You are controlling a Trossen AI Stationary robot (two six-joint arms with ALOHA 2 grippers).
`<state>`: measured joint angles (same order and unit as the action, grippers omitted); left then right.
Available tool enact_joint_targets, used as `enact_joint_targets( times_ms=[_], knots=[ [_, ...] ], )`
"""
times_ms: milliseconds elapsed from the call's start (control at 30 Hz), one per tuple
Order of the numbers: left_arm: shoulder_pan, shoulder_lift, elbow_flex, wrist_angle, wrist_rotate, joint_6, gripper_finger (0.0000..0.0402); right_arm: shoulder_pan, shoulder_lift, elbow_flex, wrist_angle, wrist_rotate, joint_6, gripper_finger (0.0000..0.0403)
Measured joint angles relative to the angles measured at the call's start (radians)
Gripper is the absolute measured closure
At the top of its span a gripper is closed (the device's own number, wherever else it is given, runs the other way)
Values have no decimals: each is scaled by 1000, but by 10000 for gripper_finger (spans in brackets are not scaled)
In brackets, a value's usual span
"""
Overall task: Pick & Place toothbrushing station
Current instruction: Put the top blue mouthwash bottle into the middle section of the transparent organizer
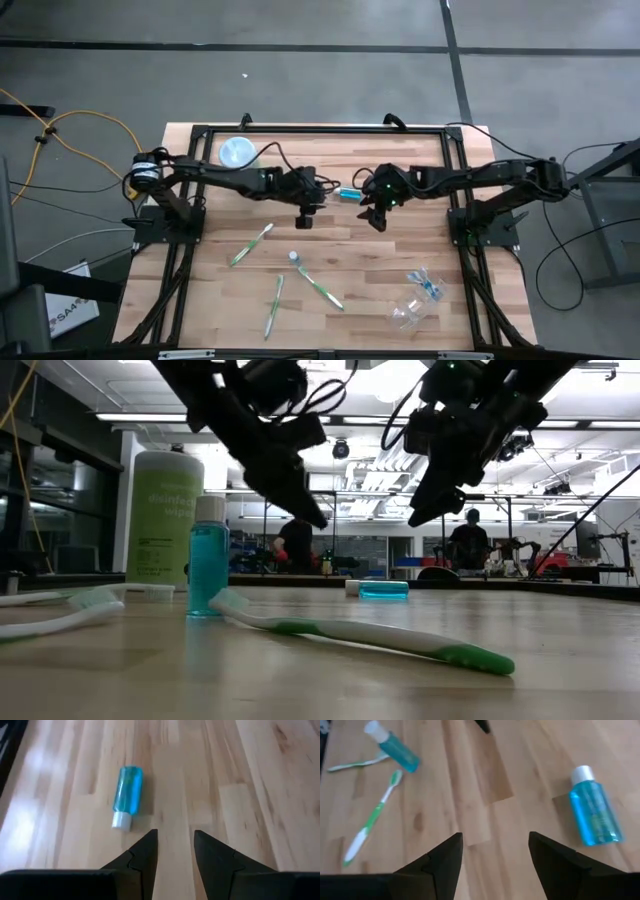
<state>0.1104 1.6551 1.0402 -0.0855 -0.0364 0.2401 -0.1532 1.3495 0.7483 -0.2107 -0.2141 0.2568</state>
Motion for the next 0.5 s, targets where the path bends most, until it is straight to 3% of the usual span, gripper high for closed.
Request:
enact_joint_targets(
  times_ms=[200,500],
  knots=[
    [0,76,3,105,-19,73,280,45,0,0,-1,-2,27,184],
    [26,143,1,179,-23,46,280,124,0,0,-10,-2,91,184]
  ],
)
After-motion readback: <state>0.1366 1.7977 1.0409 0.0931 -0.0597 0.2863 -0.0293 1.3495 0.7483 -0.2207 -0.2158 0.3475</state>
